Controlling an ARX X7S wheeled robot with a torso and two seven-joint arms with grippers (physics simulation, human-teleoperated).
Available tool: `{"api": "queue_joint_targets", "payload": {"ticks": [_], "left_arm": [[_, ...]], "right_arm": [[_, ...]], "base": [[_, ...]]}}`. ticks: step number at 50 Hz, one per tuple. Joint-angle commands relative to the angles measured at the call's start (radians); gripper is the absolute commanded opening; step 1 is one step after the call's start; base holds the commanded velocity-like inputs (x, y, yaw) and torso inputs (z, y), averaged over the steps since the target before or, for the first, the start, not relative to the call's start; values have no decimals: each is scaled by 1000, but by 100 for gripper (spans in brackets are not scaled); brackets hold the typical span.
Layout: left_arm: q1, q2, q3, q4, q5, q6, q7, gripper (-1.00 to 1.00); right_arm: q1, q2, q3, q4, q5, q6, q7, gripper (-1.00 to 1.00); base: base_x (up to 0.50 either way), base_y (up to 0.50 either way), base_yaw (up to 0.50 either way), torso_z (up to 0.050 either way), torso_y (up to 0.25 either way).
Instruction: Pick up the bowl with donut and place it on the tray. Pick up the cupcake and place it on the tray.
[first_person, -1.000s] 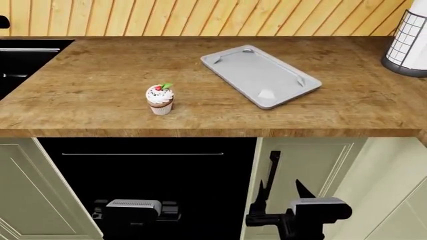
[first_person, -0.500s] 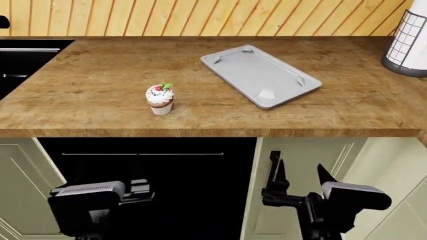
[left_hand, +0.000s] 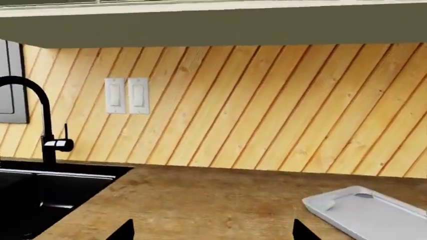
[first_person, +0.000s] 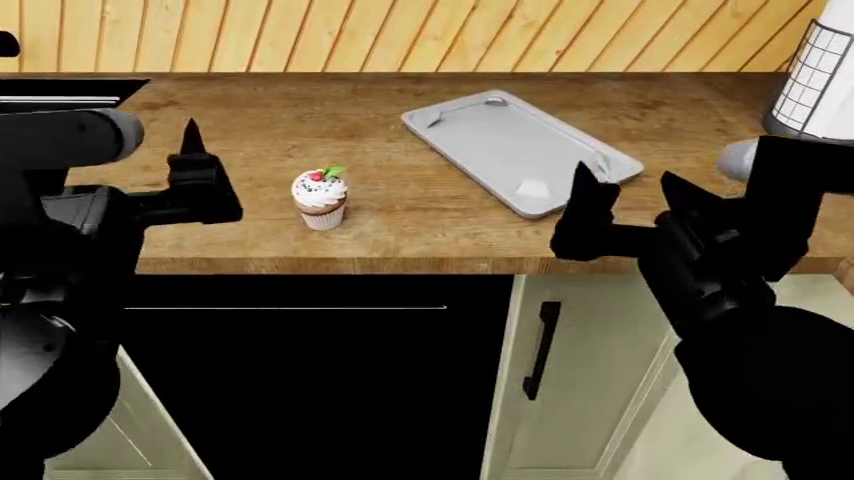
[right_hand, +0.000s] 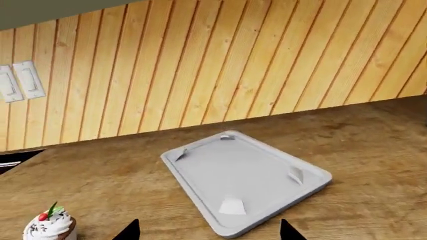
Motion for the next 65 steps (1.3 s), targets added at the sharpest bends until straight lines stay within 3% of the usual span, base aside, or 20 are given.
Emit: {"api": "queue_joint_targets", "payload": {"ticks": [1, 7, 17, 23, 28, 36, 45, 65], "left_arm": [[-427, -71, 50, -143, -244, -424, -99, 100], [-533, -145, 180, -268, -180, -385, 22, 100], [-782, -102, 276, -480, -112, -424, -2, 100], [-790, -110, 287, -514, -92, -350, 28, 100], [-801, -106, 242, -519, -180, -417, 36, 100], [-804, -129, 277, -490, -217, -428, 49, 100], [-803, -149, 280, -470, -290, -453, 3, 100], [-792, -232, 323, -457, -464, -450, -111, 100]], "right_arm": [[335, 68, -19, 124, 296, 269, 156, 100], [418, 70, -31, 235, 330, 284, 156, 100], [582, 84, -46, 402, 431, 314, 167, 100], [626, 103, -82, 428, 484, 353, 187, 100], [649, 108, -92, 460, 516, 351, 207, 100], [674, 124, -107, 483, 597, 353, 245, 100], [713, 148, -166, 523, 818, 312, 386, 100], [736, 154, -237, 544, 835, 328, 373, 100]], "base": [[0, 0, 0, 0, 0], [0, 0, 0, 0, 0], [0, 0, 0, 0, 0], [0, 0, 0, 0, 0], [59, 0, 0, 0, 0], [500, 0, 0, 0, 0], [500, 0, 0, 0, 0], [500, 0, 0, 0, 1]]}}
